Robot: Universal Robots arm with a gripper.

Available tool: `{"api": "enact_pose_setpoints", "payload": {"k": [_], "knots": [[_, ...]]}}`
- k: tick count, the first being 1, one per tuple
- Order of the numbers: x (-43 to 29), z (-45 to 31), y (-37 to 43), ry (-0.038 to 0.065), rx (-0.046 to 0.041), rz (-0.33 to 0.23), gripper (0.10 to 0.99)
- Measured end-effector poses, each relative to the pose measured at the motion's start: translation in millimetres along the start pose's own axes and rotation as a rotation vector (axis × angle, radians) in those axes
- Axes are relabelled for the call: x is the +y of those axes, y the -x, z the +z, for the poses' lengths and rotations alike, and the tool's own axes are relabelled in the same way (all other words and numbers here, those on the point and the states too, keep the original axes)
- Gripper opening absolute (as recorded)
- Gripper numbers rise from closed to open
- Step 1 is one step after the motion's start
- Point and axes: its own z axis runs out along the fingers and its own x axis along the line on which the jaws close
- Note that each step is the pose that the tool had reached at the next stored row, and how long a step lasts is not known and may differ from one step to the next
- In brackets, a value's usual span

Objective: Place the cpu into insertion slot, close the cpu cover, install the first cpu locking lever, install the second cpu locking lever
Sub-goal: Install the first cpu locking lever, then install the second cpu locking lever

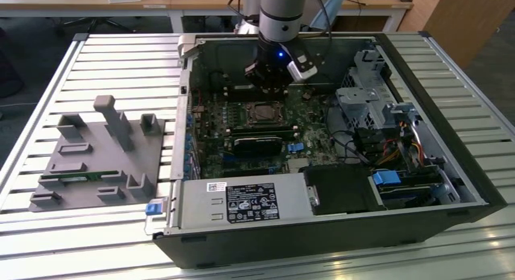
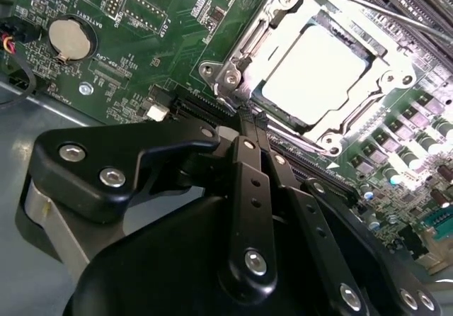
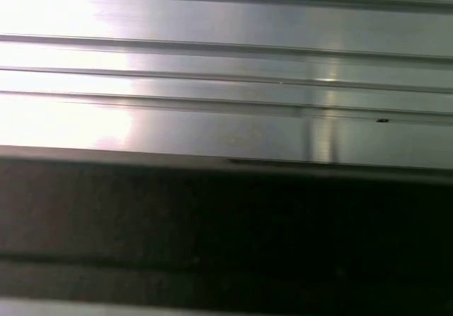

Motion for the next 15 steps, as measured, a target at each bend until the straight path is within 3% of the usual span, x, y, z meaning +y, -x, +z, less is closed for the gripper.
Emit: {"api": "enact_pose_setpoints", "payload": {"k": [15], "knots": [[-4.8, -0.3, 0.5, 0.000, 0.0001, 0.000, 0.106]]}}
